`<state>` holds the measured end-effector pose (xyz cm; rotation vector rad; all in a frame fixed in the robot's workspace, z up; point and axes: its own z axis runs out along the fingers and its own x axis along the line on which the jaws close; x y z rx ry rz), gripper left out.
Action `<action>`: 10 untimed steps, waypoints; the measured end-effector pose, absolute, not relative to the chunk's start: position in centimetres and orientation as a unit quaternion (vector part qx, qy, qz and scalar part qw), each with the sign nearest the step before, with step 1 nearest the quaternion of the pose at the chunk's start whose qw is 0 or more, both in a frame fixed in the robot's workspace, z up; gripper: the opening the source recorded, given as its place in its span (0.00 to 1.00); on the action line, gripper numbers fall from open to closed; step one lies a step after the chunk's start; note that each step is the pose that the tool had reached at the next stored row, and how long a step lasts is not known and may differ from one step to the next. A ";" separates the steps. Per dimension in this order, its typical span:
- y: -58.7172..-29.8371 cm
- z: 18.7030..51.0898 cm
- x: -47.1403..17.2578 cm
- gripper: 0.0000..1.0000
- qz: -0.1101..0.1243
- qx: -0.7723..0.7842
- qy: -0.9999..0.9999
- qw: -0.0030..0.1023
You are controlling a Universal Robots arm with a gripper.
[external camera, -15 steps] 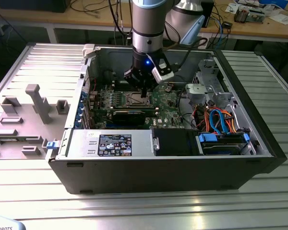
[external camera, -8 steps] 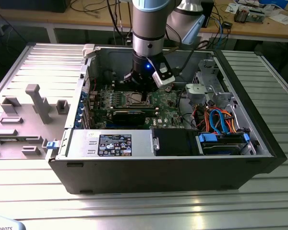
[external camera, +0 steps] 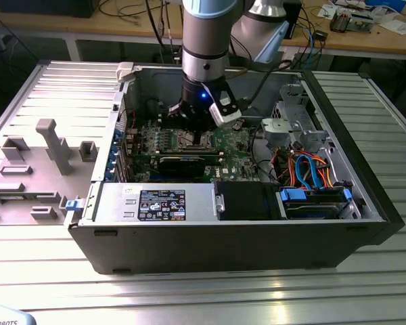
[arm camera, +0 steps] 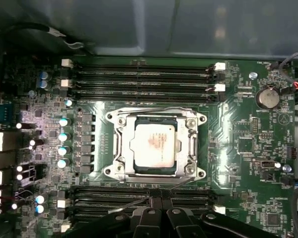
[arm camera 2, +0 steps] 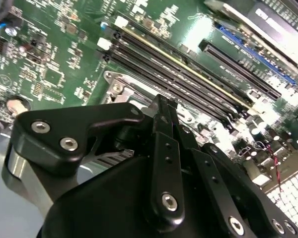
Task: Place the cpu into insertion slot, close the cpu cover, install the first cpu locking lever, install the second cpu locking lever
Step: 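Install the second cpu locking lever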
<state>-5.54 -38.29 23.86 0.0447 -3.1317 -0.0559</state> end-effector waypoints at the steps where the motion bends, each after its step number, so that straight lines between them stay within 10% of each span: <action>1: -38.3 23.9 -5.7 0.11 -0.018 0.015 -1.000 0.005; 10: -38.6 23.3 -7.4 0.11 -0.019 0.032 -0.999 0.006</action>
